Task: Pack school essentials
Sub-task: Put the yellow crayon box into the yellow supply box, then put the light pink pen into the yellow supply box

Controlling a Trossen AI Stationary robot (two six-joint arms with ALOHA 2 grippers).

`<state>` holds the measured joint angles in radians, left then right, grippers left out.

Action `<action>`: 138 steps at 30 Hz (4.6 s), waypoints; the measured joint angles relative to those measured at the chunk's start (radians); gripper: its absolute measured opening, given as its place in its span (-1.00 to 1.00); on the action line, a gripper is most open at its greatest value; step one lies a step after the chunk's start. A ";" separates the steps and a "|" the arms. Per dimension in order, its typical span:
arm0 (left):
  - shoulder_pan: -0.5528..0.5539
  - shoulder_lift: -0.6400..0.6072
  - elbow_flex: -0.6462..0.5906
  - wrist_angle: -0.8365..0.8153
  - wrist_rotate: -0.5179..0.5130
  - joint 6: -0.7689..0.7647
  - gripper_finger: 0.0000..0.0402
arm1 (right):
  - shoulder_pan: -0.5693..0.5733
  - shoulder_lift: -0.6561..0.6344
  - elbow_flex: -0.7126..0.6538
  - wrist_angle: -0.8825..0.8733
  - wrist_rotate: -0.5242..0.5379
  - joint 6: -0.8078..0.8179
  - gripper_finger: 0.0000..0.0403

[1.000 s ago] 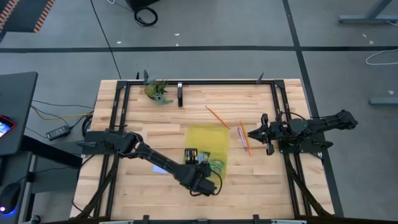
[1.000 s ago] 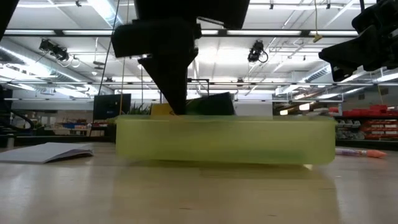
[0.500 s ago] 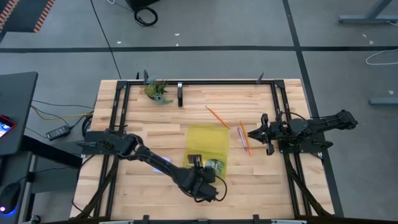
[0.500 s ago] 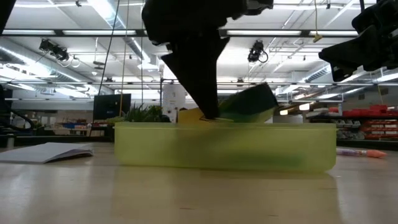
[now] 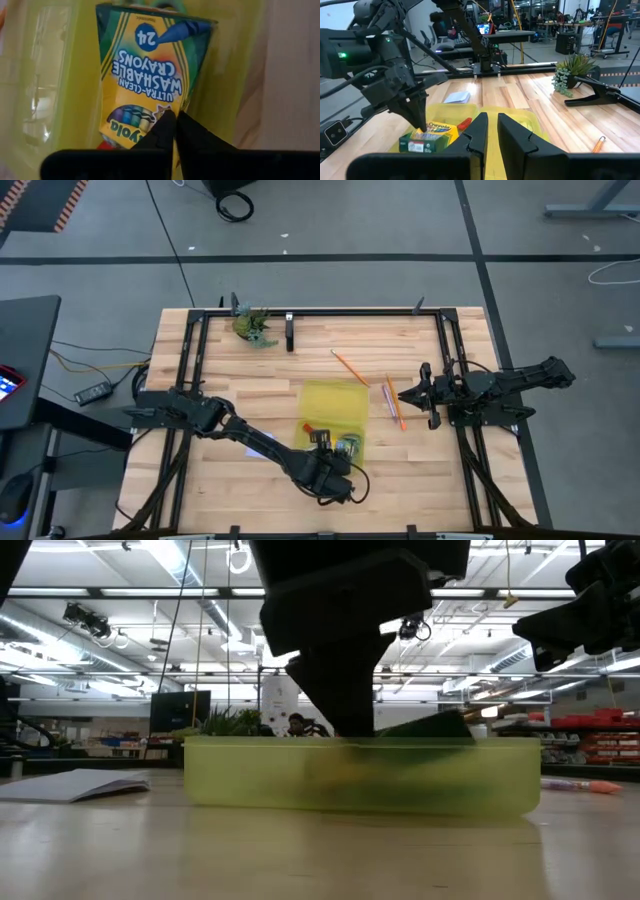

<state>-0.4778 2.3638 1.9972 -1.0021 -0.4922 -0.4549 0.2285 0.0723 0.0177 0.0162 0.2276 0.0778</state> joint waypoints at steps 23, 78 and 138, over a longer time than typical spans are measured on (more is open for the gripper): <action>0.003 -0.099 0.000 -0.149 -0.014 0.074 -0.22 | 0.000 0.000 0.000 -0.001 0.000 0.000 -0.75; 0.089 -0.106 -0.223 0.245 -0.001 0.286 -0.81 | 0.000 0.000 0.000 0.000 0.000 0.000 -0.75; 0.226 -0.836 -1.070 0.516 0.102 0.701 -0.92 | 0.000 0.007 -0.002 0.040 0.004 0.056 -0.75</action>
<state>-0.2516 1.5279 0.9267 -0.4858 -0.3905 0.2465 0.2283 0.0792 0.0162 0.0565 0.2314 0.1334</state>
